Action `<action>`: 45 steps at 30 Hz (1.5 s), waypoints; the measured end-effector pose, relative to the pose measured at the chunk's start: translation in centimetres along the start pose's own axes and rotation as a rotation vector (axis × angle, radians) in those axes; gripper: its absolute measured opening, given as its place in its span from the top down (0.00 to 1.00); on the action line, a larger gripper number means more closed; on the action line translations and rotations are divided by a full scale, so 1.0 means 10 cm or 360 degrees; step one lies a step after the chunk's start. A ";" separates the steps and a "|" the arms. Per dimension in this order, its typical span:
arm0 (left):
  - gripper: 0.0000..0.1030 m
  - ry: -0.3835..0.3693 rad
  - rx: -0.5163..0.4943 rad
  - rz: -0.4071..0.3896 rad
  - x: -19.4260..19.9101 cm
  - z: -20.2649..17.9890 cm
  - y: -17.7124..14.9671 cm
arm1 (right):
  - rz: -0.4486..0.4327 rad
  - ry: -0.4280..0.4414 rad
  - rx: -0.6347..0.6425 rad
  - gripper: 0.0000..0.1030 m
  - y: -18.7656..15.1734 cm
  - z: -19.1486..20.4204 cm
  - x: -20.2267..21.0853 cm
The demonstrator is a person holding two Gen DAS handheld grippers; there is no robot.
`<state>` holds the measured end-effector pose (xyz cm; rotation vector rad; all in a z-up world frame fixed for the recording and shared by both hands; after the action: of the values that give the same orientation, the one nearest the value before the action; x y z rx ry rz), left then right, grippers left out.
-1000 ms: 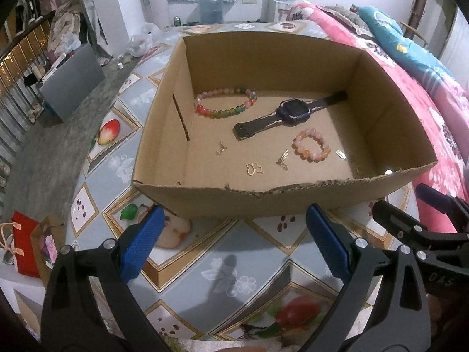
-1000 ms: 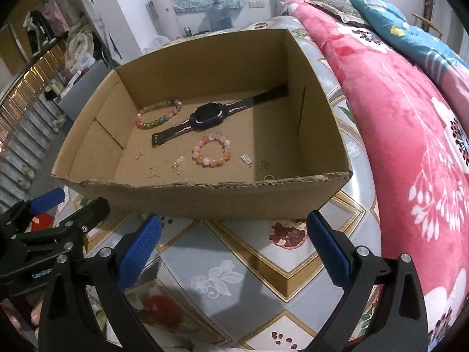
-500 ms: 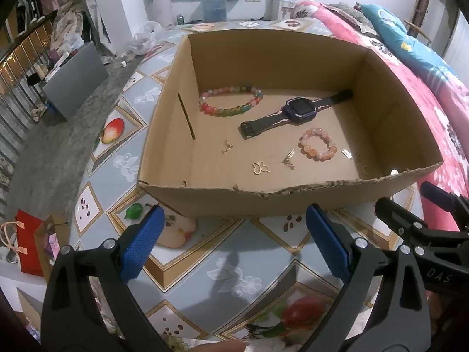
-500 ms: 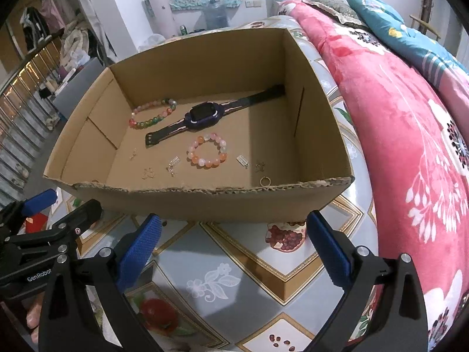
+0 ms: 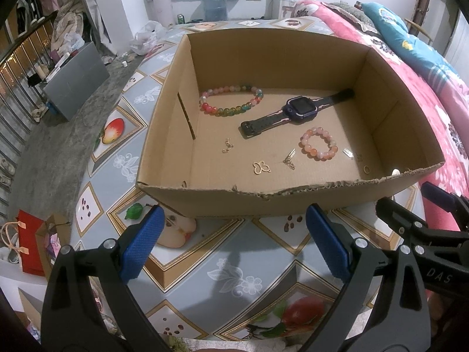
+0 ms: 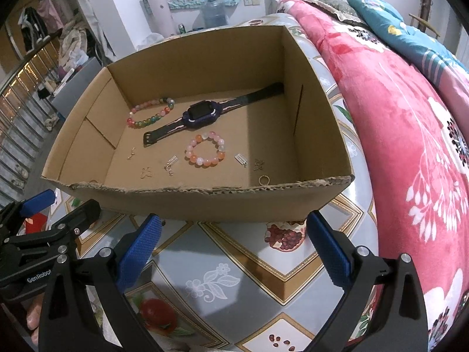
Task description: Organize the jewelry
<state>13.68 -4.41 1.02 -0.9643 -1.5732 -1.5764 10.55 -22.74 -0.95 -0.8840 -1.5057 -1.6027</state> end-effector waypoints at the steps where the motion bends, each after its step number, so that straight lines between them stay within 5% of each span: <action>1: 0.09 0.0000 0.0001 0.0001 0.00 0.00 0.00 | 0.0001 0.0000 -0.0001 0.06 0.00 0.00 0.00; 45: 0.09 0.0002 0.0004 0.0012 -0.01 0.03 0.00 | 0.0009 -0.0009 0.0003 0.06 0.00 0.01 0.00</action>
<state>13.75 -4.08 0.91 -0.9667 -1.5683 -1.5692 10.51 -22.63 -0.95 -0.8921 -1.5070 -1.5958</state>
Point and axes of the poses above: each gripper's, at about its wrist camera, not at the fingertips, and x roughly against the way its jaws point, z to its left, y to its top, the point moved 5 cm from there along -x, roughly the way its jaws point, and after that the axes turned 4 degrees about x, right-handed, at the moved point
